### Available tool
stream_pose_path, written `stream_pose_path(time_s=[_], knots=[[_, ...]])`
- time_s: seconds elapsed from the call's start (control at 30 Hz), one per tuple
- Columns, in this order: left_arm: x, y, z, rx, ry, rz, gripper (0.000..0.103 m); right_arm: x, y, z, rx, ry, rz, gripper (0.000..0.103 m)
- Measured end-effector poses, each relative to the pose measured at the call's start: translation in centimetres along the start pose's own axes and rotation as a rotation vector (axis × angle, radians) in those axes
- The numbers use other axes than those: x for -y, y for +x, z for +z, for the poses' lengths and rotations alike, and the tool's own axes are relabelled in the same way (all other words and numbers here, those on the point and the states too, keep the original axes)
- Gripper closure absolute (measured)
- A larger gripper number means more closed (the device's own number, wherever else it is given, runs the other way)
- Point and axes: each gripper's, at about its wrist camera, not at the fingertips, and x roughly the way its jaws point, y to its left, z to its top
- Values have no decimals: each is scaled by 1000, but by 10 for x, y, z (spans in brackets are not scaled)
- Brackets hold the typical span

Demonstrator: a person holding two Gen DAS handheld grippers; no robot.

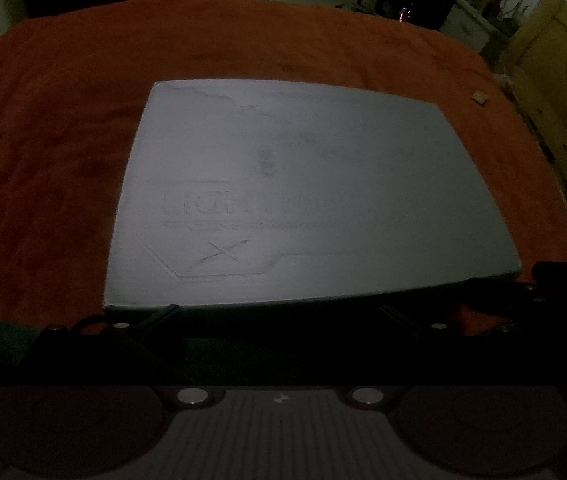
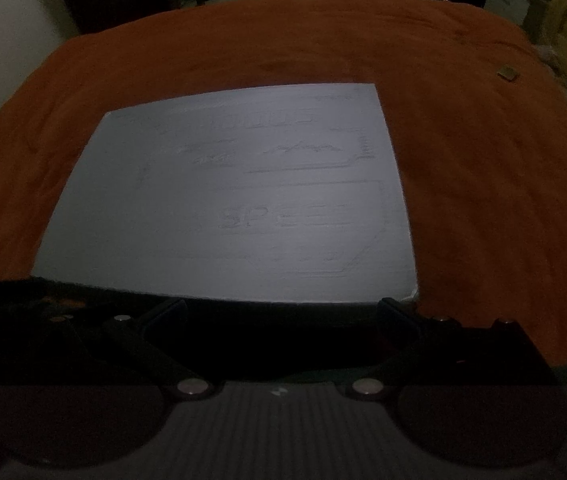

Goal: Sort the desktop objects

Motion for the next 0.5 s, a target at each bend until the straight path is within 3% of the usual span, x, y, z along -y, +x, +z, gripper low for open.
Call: stream_pose_path(time_s=[0.5], knots=[[-3,3,-1,-7,-5,7,0,10,0,-1,-5,18,15,0]])
